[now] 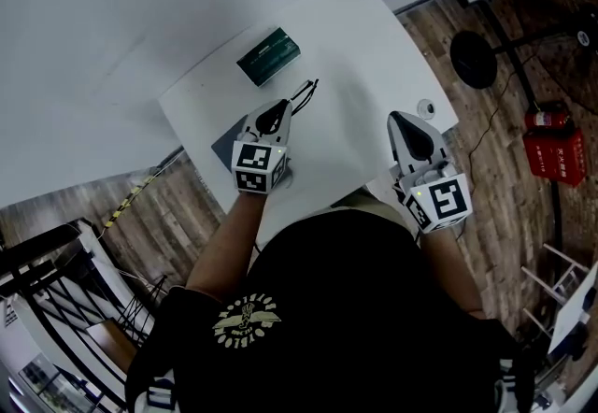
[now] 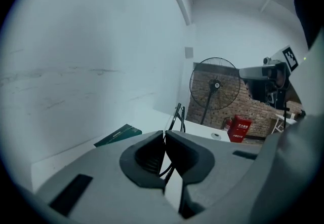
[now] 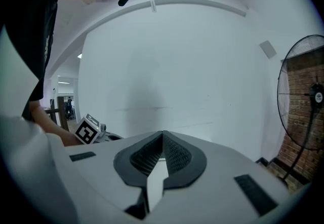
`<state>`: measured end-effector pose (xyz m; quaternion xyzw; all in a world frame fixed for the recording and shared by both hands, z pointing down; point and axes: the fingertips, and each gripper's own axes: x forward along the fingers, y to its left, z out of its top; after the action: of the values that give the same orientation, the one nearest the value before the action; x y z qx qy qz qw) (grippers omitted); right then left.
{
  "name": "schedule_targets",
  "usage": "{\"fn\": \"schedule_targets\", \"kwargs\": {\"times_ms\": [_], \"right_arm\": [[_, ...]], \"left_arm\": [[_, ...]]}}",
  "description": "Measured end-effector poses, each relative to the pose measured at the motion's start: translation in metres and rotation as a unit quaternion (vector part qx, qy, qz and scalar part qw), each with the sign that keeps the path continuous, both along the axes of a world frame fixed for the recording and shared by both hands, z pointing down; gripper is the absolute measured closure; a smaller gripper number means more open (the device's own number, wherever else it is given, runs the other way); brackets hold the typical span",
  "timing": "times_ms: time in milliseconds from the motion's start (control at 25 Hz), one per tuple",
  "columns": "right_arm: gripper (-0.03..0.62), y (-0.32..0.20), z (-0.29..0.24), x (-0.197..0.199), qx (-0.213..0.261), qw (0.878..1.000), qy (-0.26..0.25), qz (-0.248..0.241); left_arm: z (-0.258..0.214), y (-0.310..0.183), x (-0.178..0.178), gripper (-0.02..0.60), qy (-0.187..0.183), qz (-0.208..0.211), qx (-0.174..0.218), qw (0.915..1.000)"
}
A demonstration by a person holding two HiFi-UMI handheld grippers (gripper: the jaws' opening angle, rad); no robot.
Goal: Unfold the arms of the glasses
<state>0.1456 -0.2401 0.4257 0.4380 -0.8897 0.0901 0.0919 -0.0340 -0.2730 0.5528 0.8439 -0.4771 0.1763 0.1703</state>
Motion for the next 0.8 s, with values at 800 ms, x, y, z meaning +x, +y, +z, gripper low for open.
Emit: {"fn": "schedule_targets", "kwargs": {"times_ms": [800], "right_arm": [[0.592, 0.017, -0.018, -0.034, 0.008, 0.999, -0.013, -0.05]], "left_arm": [[-0.083, 0.026, 0.008, 0.561, 0.083, 0.0, 0.063, 0.9946]]}}
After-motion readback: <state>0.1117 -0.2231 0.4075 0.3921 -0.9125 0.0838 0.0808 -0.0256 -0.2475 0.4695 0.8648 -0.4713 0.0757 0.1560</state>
